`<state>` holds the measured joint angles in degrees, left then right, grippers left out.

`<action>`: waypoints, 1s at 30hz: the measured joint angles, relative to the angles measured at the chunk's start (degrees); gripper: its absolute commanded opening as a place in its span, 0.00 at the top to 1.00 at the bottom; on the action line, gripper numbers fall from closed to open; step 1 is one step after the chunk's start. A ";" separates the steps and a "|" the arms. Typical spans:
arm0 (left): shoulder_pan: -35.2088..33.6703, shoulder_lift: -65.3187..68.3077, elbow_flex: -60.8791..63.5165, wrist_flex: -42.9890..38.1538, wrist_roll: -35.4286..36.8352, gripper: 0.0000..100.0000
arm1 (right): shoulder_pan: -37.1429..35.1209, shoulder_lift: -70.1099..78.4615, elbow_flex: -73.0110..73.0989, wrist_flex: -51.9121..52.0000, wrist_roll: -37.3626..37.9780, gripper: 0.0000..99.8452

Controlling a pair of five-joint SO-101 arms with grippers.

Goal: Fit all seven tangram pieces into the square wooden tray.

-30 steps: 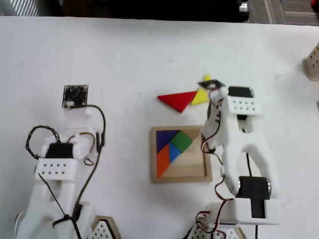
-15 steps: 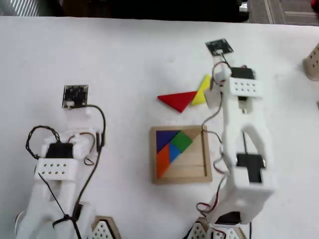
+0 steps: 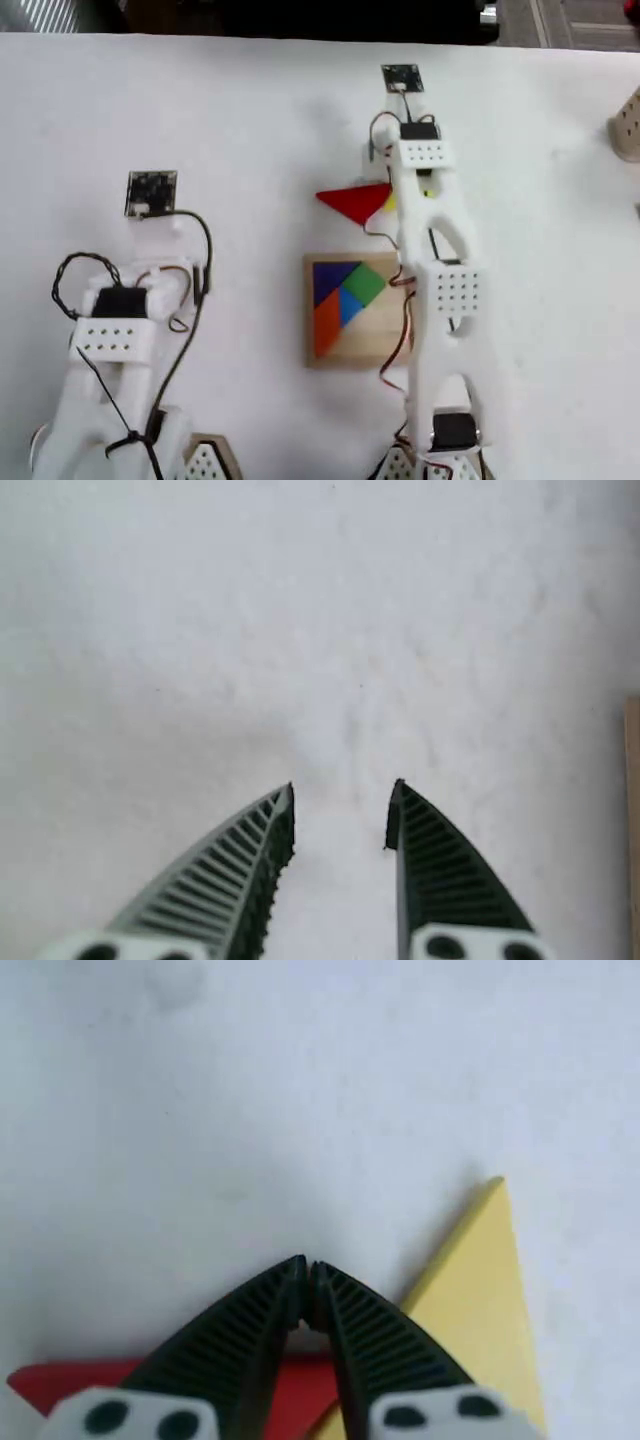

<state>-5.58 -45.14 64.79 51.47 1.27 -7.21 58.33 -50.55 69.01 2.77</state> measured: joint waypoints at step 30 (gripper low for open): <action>0.00 0.00 0.00 0.00 0.00 0.83 | -7.47 6.07 -15.30 28.66 4.40 0.98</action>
<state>-5.58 -45.14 64.79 51.47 1.27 -14.68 64.40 -65.85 97.67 7.16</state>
